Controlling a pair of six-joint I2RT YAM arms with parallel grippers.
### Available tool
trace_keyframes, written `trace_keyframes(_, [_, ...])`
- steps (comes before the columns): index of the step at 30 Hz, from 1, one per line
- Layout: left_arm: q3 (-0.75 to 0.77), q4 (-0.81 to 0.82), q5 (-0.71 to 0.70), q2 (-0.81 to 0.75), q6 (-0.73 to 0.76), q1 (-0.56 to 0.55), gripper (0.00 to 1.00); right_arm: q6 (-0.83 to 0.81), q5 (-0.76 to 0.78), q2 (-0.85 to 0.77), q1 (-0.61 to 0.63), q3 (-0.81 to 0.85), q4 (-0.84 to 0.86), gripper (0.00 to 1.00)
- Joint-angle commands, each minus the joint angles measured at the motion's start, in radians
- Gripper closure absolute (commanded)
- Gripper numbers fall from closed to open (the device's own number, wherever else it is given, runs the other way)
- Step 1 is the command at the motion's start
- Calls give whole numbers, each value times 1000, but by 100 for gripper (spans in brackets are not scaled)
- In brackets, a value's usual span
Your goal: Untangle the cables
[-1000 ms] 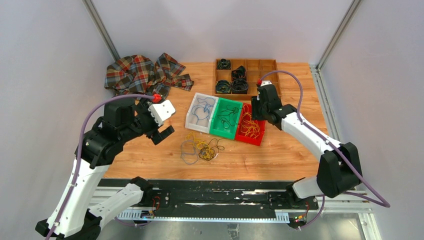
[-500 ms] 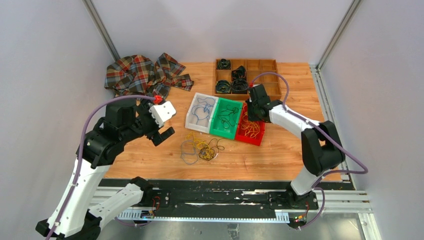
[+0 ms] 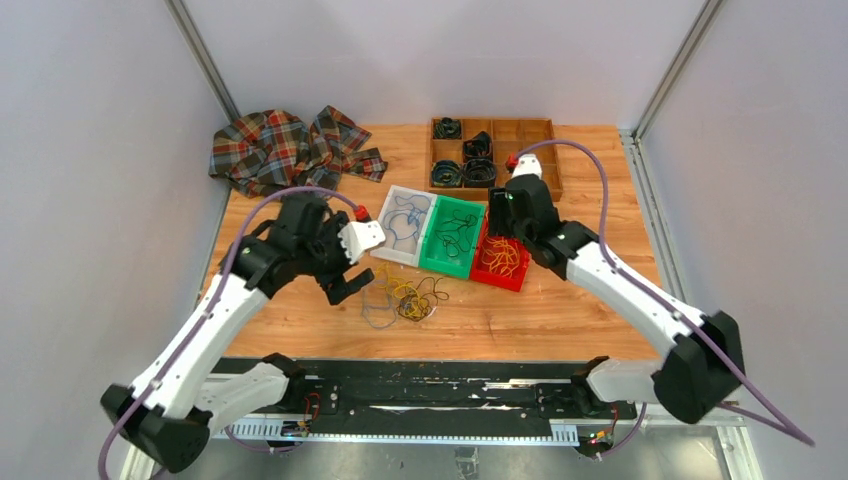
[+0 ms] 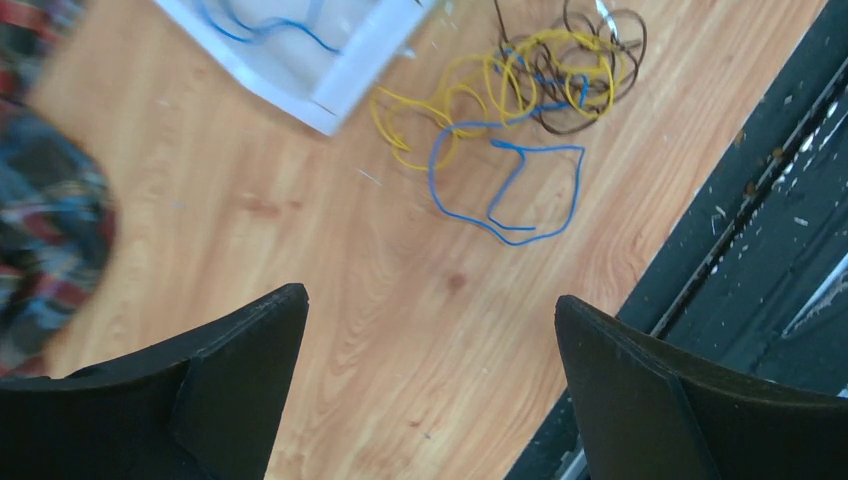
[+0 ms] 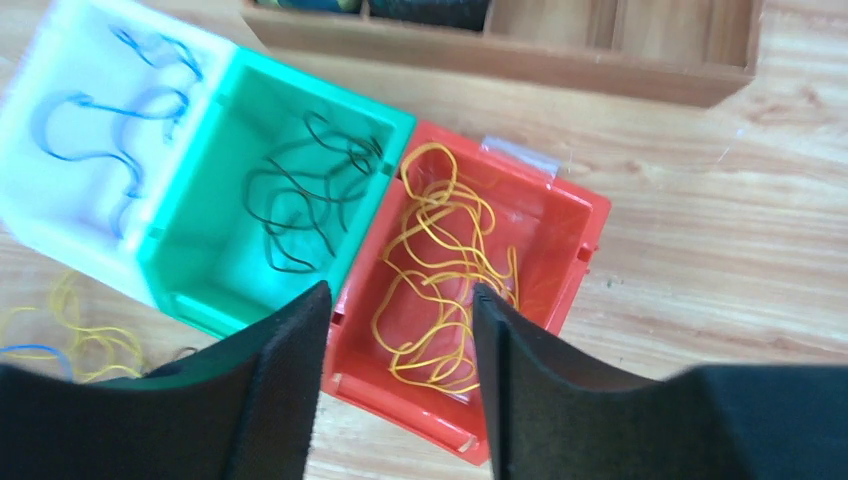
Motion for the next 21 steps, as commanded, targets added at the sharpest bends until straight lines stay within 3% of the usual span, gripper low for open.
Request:
trace_keyframes(1, [-101,88,51,85,25,-4,0,25,79,-108,62,-52,25,42])
trace_keyframes(5, [-199,206,42,157,38,-4,8,41,83,-194,118,-124,70,44])
trace_keyframes(8, [-242,260,62,209,23,-1,8,39,90,-255,148,-190,130,48])
trace_keyframes(15, [-267,392,49,333,-142,21,9,48,72,-350,184,-277,236,52])
trace_keyframes(21, [-285,441,48,403,-177,55,22,22,74,-339,220,-279,269,57])
